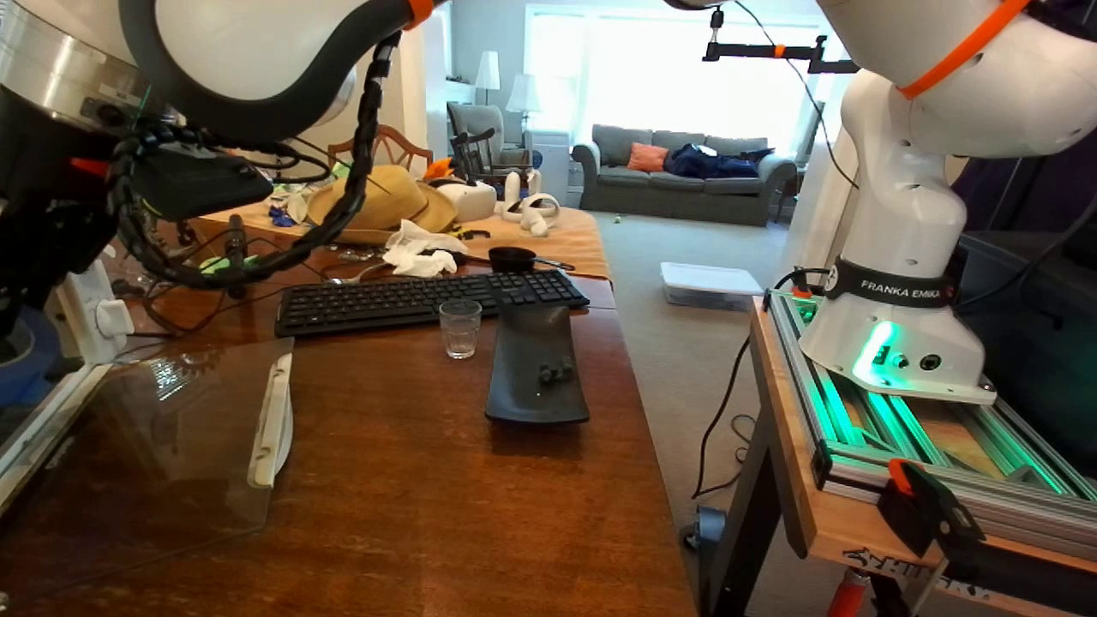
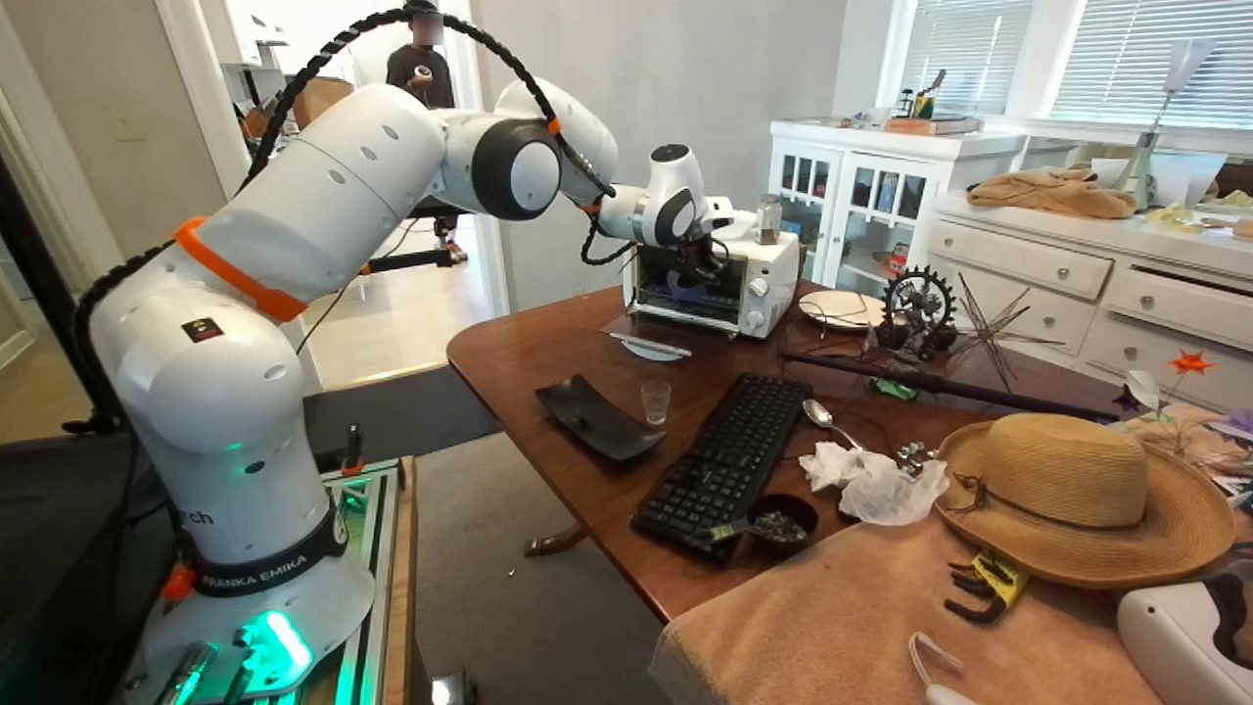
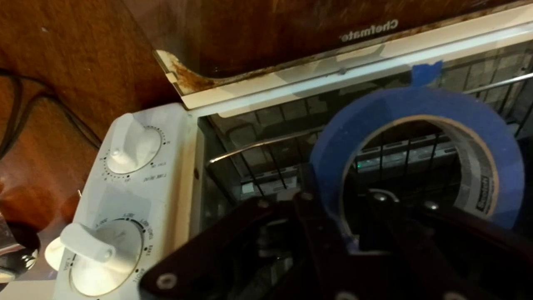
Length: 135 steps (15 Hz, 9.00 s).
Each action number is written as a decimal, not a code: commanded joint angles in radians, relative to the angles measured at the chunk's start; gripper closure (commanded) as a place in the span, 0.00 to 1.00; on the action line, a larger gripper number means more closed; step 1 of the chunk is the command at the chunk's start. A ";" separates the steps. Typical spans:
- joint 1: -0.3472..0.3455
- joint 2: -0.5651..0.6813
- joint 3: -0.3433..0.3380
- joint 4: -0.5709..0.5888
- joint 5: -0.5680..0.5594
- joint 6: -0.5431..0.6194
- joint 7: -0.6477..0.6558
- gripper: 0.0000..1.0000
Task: Put the blue masking tape in the white toaster oven.
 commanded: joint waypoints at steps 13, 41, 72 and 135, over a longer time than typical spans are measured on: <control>0.000 0.153 0.013 0.236 -0.021 -0.038 -0.074 0.95; 0.030 0.135 -0.009 0.266 0.008 -0.042 -0.035 0.00; -0.091 -0.008 0.175 0.051 0.119 -0.485 -0.131 0.99; 0.217 0.285 -0.138 0.439 -0.138 -0.252 0.090 1.00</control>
